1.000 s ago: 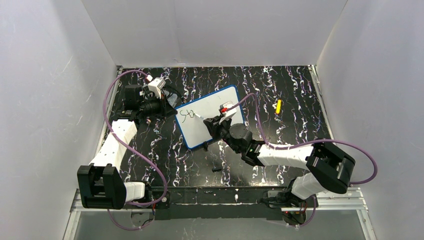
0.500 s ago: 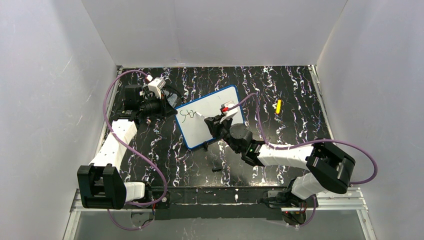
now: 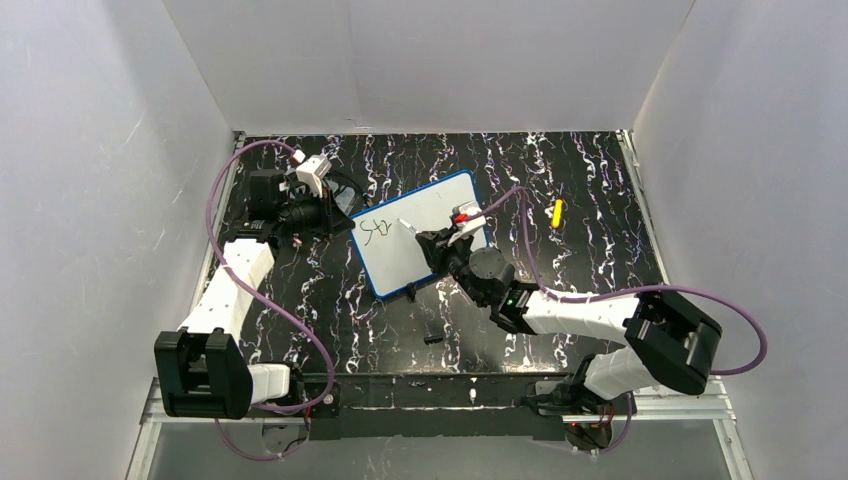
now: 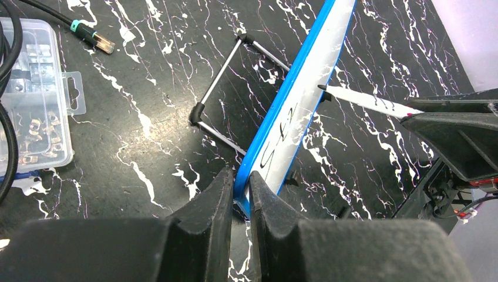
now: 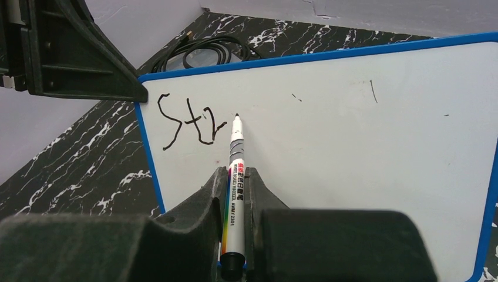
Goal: Write a sentence on the whiteboard
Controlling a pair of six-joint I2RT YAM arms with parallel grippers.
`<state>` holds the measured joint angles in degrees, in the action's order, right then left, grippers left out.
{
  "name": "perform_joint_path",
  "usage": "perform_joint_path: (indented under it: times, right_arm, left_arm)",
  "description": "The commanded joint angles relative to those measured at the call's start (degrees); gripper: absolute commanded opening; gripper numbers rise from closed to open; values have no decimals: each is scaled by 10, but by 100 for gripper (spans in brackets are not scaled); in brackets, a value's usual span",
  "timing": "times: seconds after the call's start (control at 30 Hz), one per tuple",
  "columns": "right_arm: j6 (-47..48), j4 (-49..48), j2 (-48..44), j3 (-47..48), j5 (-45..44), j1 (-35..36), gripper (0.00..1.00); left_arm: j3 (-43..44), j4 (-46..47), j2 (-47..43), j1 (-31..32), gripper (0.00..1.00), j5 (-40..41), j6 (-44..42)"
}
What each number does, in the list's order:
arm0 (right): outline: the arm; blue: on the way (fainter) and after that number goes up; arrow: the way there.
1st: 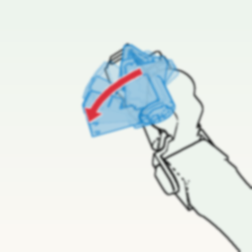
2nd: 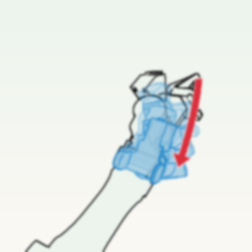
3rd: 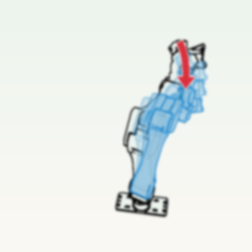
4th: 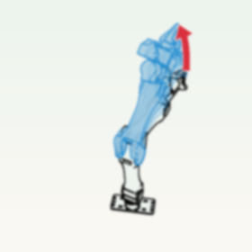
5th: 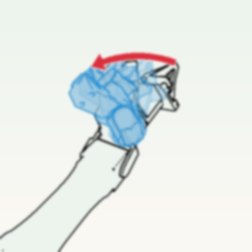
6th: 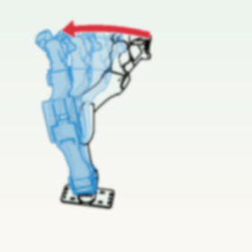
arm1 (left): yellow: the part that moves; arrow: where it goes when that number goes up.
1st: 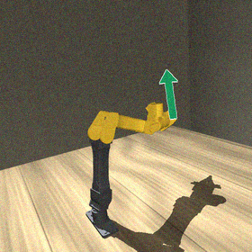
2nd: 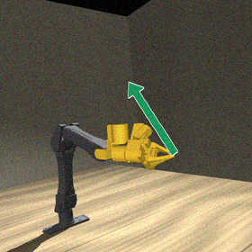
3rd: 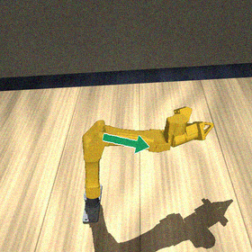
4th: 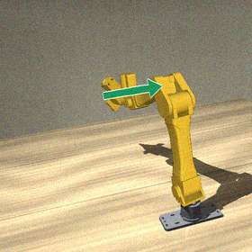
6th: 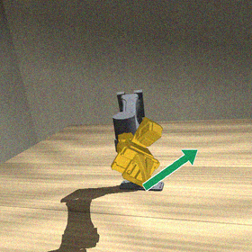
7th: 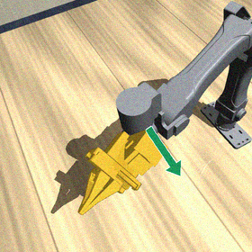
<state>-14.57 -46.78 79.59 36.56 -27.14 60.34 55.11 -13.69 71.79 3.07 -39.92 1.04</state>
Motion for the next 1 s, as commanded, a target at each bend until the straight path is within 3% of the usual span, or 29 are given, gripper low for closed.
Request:
perform_joint_path:
  times: [0.0,0.97]
  right_arm:
    - [17,-34,7,14,-14,-4,1]
    - [-3,-11,15,-15,9,-7,1]
  left_arm:
    - [-4,-12,-20,0,0,-11,-7]
    - [-4,-12,-19,0,0,-12,-8]
